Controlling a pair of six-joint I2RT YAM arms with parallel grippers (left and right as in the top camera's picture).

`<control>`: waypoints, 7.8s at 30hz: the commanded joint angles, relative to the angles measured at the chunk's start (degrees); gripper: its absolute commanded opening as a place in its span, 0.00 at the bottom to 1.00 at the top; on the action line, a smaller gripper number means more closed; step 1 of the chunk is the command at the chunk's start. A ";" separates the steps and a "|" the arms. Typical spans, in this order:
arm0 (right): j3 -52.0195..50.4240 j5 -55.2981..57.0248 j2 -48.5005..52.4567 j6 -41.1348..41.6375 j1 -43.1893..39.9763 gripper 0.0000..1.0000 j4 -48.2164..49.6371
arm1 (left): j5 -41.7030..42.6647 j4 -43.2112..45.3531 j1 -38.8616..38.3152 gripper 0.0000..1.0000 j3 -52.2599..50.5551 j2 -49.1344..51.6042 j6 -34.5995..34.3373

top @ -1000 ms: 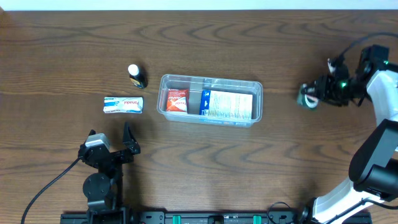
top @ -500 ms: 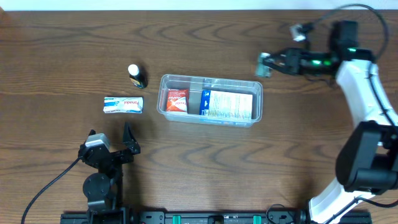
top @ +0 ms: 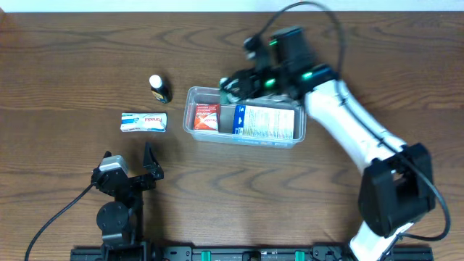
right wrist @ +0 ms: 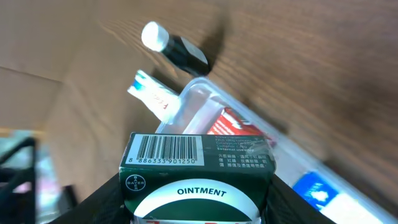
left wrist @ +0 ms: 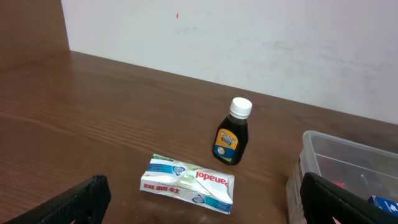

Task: Pack container
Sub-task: 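Lift the green tin and carry it over the container, then lower the green tin into the container beside the red packet and release, then raise the right gripper and retract it to the upper right, then reach the left gripper to the white Panadol box and grasp it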

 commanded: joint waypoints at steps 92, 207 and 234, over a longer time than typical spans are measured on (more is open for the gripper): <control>1.38 38.84 10.51 13.40 18.16 0.72 7.50 | -0.72 -2.10 0.24 0.98 -1.09 -0.39 0.96; -0.33 32.70 -12.41 6.93 -42.40 0.99 -25.79 | 3.28 -42.93 1.60 0.98 68.28 92.30 -49.40; -0.33 32.70 -12.41 6.95 -42.40 0.99 -25.77 | 8.74 -34.56 4.48 0.98 68.81 106.20 -48.13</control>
